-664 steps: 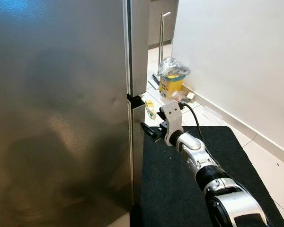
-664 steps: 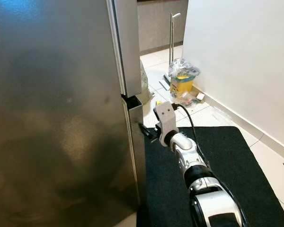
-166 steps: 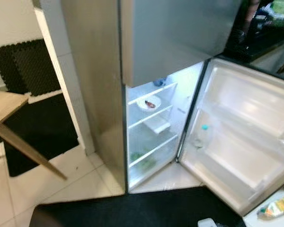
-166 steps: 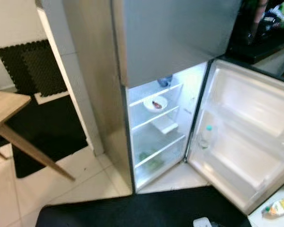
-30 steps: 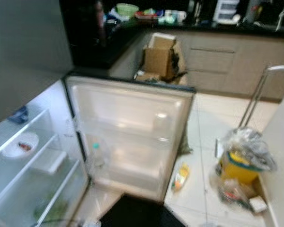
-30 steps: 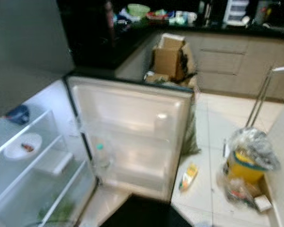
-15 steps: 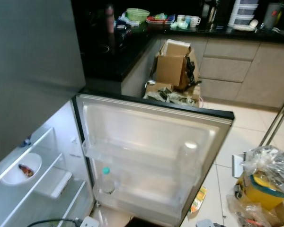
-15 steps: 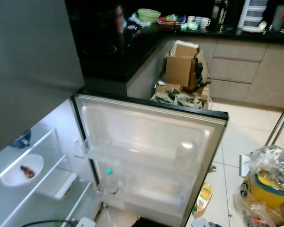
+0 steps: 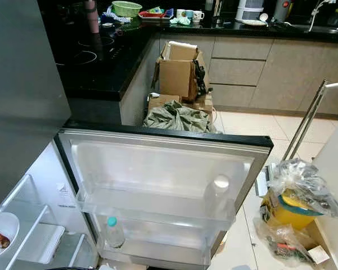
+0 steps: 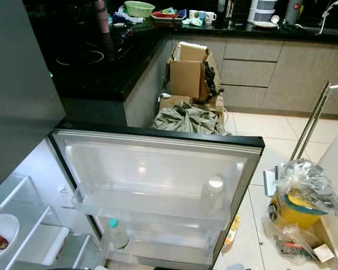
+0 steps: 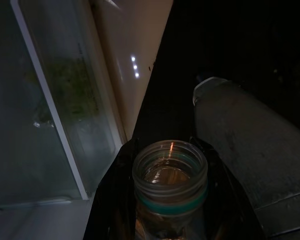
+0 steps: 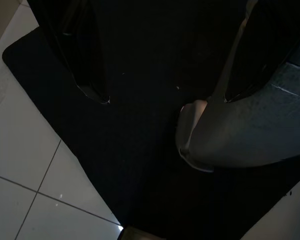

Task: Restocking fridge

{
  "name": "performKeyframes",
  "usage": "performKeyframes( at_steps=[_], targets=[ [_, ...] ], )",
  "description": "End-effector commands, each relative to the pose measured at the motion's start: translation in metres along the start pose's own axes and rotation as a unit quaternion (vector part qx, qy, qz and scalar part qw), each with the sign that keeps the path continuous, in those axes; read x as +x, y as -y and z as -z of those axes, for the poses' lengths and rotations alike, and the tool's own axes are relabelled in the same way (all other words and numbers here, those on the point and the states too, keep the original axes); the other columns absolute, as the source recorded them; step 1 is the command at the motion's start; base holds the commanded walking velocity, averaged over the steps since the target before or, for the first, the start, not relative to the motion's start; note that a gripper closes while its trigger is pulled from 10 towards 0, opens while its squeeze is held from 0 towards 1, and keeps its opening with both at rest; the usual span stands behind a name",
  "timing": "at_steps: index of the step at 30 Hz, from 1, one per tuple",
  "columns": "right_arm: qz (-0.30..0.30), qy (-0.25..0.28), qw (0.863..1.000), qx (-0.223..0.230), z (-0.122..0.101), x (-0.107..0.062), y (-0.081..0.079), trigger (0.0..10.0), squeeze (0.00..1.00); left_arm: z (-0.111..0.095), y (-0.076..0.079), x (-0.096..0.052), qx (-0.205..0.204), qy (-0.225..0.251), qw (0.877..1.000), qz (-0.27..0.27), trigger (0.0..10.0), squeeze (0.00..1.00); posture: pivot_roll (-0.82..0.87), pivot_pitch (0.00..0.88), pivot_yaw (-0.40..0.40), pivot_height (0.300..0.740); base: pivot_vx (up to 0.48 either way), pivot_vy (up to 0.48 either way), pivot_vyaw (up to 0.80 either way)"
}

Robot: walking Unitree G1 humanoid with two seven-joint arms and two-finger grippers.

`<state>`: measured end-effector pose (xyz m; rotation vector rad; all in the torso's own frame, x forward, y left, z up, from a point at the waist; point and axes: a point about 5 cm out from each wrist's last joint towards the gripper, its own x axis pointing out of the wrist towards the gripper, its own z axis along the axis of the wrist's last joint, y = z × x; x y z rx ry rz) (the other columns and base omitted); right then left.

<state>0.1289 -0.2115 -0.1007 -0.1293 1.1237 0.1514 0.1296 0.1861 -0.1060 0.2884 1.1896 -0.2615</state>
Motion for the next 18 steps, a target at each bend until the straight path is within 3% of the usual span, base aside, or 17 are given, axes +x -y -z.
performKeyframes(
  at_steps=[1, 8, 18],
  targets=[
    [0.001, -0.004, 1.000, 0.003, 0.0017, -0.0003, 0.0004, 10.0, 0.00, 0.0060, 0.0060, 0.0001, -0.004, -0.010, 1.000, 0.011, 10.0, 0.00, -0.07, 0.000, 0.000, 0.740, 0.000, -0.480, 0.00],
    [0.002, -0.005, 1.000, 0.002, 0.0019, -0.0002, 0.0004, 10.0, 0.00, 0.0067, 0.0061, 0.0001, -0.016, -0.009, 1.000, 0.007, 10.0, 0.00, -0.07, 0.000, 0.000, 0.740, 0.000, -0.450, 0.00],
    [0.003, -0.006, 1.000, 0.001, 0.0015, -0.0003, 0.0012, 10.0, 0.00, 0.0080, 0.0033, -0.0003, -0.014, -0.010, 1.000, -0.003, 10.0, 0.00, -0.07, 0.000, -0.001, 0.740, 0.000, 0.000, 0.00]
  ],
)
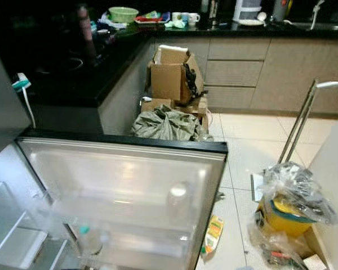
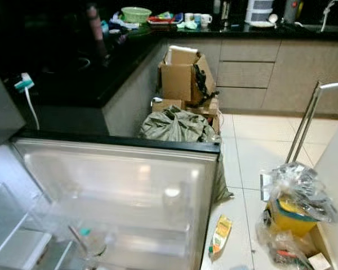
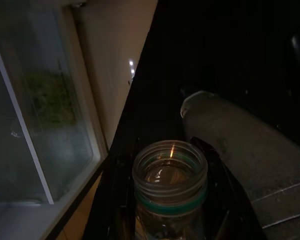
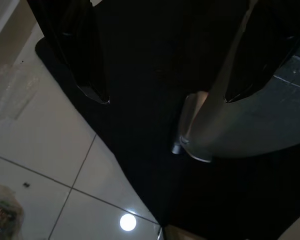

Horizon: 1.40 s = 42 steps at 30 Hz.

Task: Restocking fridge

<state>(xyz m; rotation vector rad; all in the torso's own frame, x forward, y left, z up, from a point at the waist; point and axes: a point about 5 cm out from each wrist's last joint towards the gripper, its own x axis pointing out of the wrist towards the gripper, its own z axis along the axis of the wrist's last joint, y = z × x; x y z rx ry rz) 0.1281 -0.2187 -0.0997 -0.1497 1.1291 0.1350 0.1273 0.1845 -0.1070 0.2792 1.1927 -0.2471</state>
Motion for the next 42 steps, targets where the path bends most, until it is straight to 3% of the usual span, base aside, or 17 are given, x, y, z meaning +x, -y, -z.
performKeyframes(
  at_steps=[1, 5, 7, 8, 11, 12, 16, 21, 25, 29, 32, 38, 42],
  targets=[
    [-0.008, 0.001, 1.000, 0.006, -0.002, 0.001, -0.005, 10.0, 0.00, 0.007, 0.000, -0.001, -0.005, -0.009, 1.000, -0.003, 10.0, 0.00, -0.06, 0.000, -0.001, 0.740, 0.000, 0.000, 0.00],
    [-0.015, 0.021, 1.000, 0.011, -0.011, 0.002, -0.003, 10.0, 0.00, 0.007, -0.002, -0.001, -0.004, -0.009, 1.000, -0.008, 10.0, 0.00, -0.06, 0.000, 0.000, 0.740, 0.000, 0.000, 0.00],
    [-0.040, 0.062, 0.997, 0.008, -0.032, 0.002, -0.003, 10.0, 0.00, 0.008, -0.004, -0.001, -0.001, -0.010, 1.000, -0.014, 10.0, 0.00, -0.07, 0.000, 0.002, 0.740, 0.000, 0.000, 0.00],
    [-0.040, 0.062, 0.997, 0.008, -0.032, 0.002, -0.003, 10.0, 0.00, 0.008, -0.004, -0.001, -0.001, -0.010, 1.000, -0.014, 10.0, 0.00, -0.07, 0.000, 0.002, 0.740, 0.000, 0.000, 0.00],
    [-0.088, 0.096, 0.991, -0.001, -0.049, 0.002, -0.006, 10.0, 0.00, 0.009, -0.006, -0.002, 0.002, -0.010, 1.000, -0.020, 10.0, 0.00, -0.07, 0.000, 0.005, 0.740, 0.000, 0.000, 0.00],
    [-0.138, 0.116, 0.983, -0.026, -0.064, 0.000, -0.008, 10.0, 0.00, 0.009, -0.008, -0.002, 0.003, -0.010, 1.000, -0.026, 10.0, 0.00, -0.07, 0.000, 0.005, 0.740, 0.000, 0.000, 0.00],
    [-0.171, 0.133, 0.975, -0.039, -0.076, -0.002, -0.007, 10.0, 0.00, 0.009, -0.010, -0.002, 0.003, -0.009, 1.000, -0.030, 10.0, 0.00, -0.07, 0.000, 0.005, 0.740, 0.000, 0.000, 0.00],
    [-0.202, 0.137, 0.968, -0.054, -0.082, -0.004, -0.010, 10.0, 0.00, 0.009, -0.011, -0.002, 0.004, -0.009, 0.999, -0.033, 10.0, 0.00, -0.07, 0.000, 0.006, 0.735, 0.000, 0.000, 0.00],
    [-0.270, 0.138, 0.949, -0.089, -0.085, -0.007, -0.021, 10.0, 0.00, 0.006, -0.018, -0.003, -0.011, 0.002, 0.998, -0.054, 10.0, 0.00, -0.07, 0.000, 0.010, 0.705, 0.000, 0.000, 0.00],
    [-0.282, 0.139, 0.944, -0.099, -0.086, -0.007, -0.023, 10.0, 0.00, 0.005, -0.024, -0.004, -0.023, 0.008, 0.998, -0.066, 10.0, 0.00, -0.07, 0.000, 0.011, 0.695, 0.000, 0.000, 0.00],
    [-0.305, 0.141, 0.933, -0.129, -0.088, -0.010, -0.025, 10.0, 0.00, 0.000, -0.038, -0.007, -0.050, 0.024, 0.994, -0.098, 10.0, 0.00, -0.07, 0.000, 0.011, 0.680, 0.000, 0.000, 0.00],
    [-0.317, 0.145, 0.924, -0.155, -0.093, -0.012, -0.026, 10.0, 0.00, -0.007, -0.057, -0.011, -0.090, 0.057, 0.985, -0.138, 10.0, 0.00, -0.07, 0.007, 0.013, 0.660, 0.000, 0.000, 0.00],
    [-0.320, 0.148, 0.922, -0.160, -0.095, -0.012, -0.026, 10.0, 0.00, -0.012, -0.059, -0.012, -0.106, 0.072, 0.982, -0.141, 10.0, 0.00, -0.07, 0.007, 0.013, 0.650, 0.000, 0.000, 0.00]
  ],
)
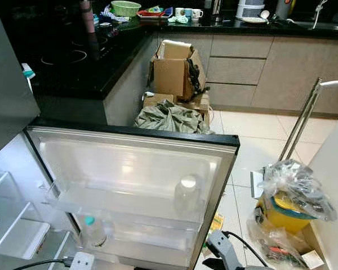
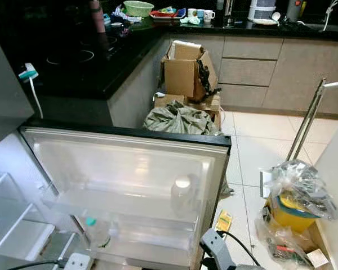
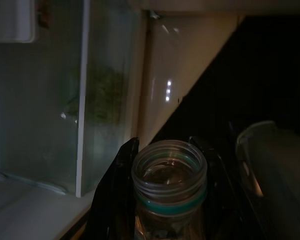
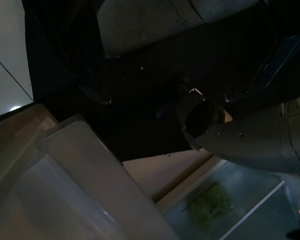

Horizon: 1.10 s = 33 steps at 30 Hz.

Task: Restocking fridge

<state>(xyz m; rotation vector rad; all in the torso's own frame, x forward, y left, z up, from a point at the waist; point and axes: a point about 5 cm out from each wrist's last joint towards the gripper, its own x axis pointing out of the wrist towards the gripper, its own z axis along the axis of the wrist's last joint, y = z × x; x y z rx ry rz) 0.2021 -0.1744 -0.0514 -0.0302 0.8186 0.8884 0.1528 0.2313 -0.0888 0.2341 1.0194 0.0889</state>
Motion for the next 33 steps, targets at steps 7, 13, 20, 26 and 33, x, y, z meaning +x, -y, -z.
performKeyframes(
  at_steps=[7, 13, 20, 26, 33],
  targets=[
    [-0.002, 0.018, 1.000, -0.012, -0.008, -0.002, 0.003, 10.0, 0.00, -0.005, 0.002, 0.000, -0.007, 0.017, 1.000, 0.007, 10.0, 0.00, -0.07, 0.009, 0.015, 0.620, 0.000, 0.000, 0.00],
    [-0.009, 0.037, 0.999, -0.021, -0.018, -0.004, 0.006, 10.0, 0.00, -0.011, 0.002, 0.001, -0.010, 0.032, 0.999, 0.008, 10.0, 0.00, -0.07, 0.009, 0.015, 0.595, 0.000, 0.000, 0.00],
    [-0.029, 0.085, 0.996, -0.022, -0.039, -0.004, 0.008, 10.0, 0.00, -0.026, -0.004, 0.002, -0.010, 0.066, 0.998, -0.001, 10.0, 0.00, -0.07, 0.012, 0.018, 0.590, 0.000, 0.000, 0.00],
    [-0.039, 0.102, 0.993, -0.033, -0.049, -0.004, 0.008, 10.0, 0.00, -0.044, -0.009, 0.002, -0.038, 0.110, 0.993, -0.002, 10.0, 0.00, -0.06, 0.013, 0.018, 0.590, 0.000, 0.000, 0.00],
    [-0.044, 0.113, 0.992, -0.036, -0.056, -0.004, 0.008, 10.0, 0.00, -0.060, -0.017, 0.001, -0.079, 0.152, 0.985, -0.007, 10.0, 0.00, -0.06, 0.014, 0.014, 0.590, 0.000, 0.000, 0.00]
  ],
)
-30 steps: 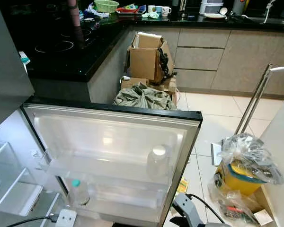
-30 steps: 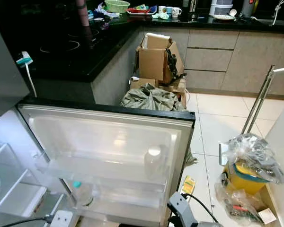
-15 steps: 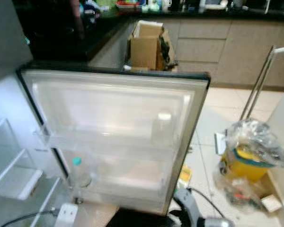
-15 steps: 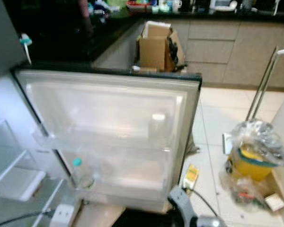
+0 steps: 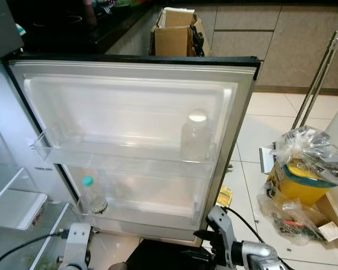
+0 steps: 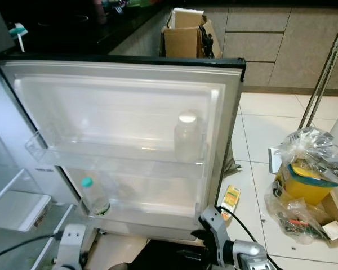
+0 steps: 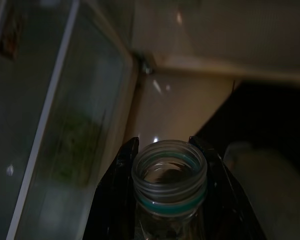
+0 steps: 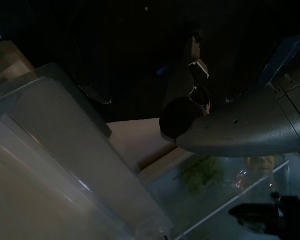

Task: Restocking fridge

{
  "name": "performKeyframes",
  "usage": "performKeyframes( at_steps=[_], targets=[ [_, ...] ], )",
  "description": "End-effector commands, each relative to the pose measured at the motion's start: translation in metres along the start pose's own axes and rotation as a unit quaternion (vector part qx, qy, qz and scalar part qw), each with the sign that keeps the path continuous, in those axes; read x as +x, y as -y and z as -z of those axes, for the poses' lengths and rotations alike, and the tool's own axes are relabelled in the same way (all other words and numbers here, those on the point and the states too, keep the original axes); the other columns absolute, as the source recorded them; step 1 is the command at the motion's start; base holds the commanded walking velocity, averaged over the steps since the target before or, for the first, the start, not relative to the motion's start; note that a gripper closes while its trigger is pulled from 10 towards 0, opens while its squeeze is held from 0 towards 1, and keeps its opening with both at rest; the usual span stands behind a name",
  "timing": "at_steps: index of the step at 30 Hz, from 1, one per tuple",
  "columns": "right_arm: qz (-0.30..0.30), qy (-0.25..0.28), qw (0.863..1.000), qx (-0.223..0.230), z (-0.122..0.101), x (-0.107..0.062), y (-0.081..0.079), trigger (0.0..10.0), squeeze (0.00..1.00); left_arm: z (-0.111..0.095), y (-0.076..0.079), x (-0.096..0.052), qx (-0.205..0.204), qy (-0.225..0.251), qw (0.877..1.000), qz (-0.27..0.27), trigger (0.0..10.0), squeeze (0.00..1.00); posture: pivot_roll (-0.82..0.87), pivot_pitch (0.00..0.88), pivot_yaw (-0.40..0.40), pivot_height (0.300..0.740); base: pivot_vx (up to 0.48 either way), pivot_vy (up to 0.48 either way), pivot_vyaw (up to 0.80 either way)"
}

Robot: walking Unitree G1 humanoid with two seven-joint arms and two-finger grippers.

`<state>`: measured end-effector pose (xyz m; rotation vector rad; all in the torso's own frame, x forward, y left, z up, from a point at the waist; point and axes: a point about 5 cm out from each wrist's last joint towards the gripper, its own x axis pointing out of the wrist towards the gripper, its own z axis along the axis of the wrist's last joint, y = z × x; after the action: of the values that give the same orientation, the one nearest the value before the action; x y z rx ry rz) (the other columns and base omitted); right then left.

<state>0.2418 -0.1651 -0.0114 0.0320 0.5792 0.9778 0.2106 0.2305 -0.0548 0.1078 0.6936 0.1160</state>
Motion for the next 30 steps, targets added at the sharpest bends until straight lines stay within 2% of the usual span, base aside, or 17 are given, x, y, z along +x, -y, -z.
performKeyframes(
  at_steps=[1, 5, 6, 13, 16, 23, 28, 30],
  targets=[
    [-0.006, 0.002, 1.000, 0.004, 0.000, 0.001, -0.001, 10.0, 0.00, 0.004, -0.014, -0.003, -0.018, 0.000, 1.000, -0.022, 10.0, 0.00, -0.06, 0.014, 0.014, 0.590, 0.000, 0.000, 0.00],
    [-0.007, 0.002, 1.000, 0.004, 0.000, 0.000, -0.001, 10.0, 0.00, 0.002, -0.022, -0.004, -0.039, 0.009, 0.998, -0.039, 10.0, 0.00, -0.06, 0.014, 0.014, 0.590, 0.000, 0.000, 0.00],
    [-0.008, 0.002, 1.000, 0.005, -0.001, 0.000, -0.001, 10.0, 0.00, 0.001, -0.025, -0.004, -0.055, 0.017, 0.998, -0.041, 10.0, 0.00, -0.06, 0.014, 0.014, 0.590, 0.000, 0.000, 0.00],
    [-0.012, 0.002, 1.000, 0.006, -0.001, -0.002, -0.001, 10.0, 0.00, -0.005, -0.035, -0.008, -0.087, 0.066, 0.994, -0.016, 10.0, 0.00, -0.06, 0.020, 0.008, 0.590, 0.000, 0.000, 0.00],
    [-0.014, 0.001, 1.000, 0.007, -0.002, -0.004, 0.000, 10.0, 0.00, -0.013, -0.040, -0.010, -0.096, 0.105, 0.990, 0.019, 10.0, 0.00, -0.05, 0.020, 0.004, 0.590, 0.000, 0.000, 0.00],
    [-0.017, -0.001, 1.000, 0.005, -0.006, -0.005, 0.003, 10.0, 0.00, -0.034, -0.052, -0.013, -0.086, 0.172, 0.979, 0.071, 10.0, 0.00, -0.05, 0.017, -0.003, 0.590, 0.000, 0.000, 0.00],
    [-0.019, -0.002, 1.000, 0.003, -0.007, -0.006, 0.003, 10.0, 0.00, -0.049, -0.054, -0.013, -0.074, 0.207, 0.971, 0.091, 10.0, 0.00, -0.05, 0.018, -0.010, 0.590, 0.000, 0.000, 0.00],
    [-0.020, -0.003, 1.000, 0.003, -0.008, -0.006, 0.004, 10.0, 0.00, -0.065, -0.052, -0.014, -0.062, 0.247, 0.959, 0.126, 10.0, 0.00, -0.05, 0.019, -0.015, 0.590, 0.000, 0.000, 0.00]
  ],
)
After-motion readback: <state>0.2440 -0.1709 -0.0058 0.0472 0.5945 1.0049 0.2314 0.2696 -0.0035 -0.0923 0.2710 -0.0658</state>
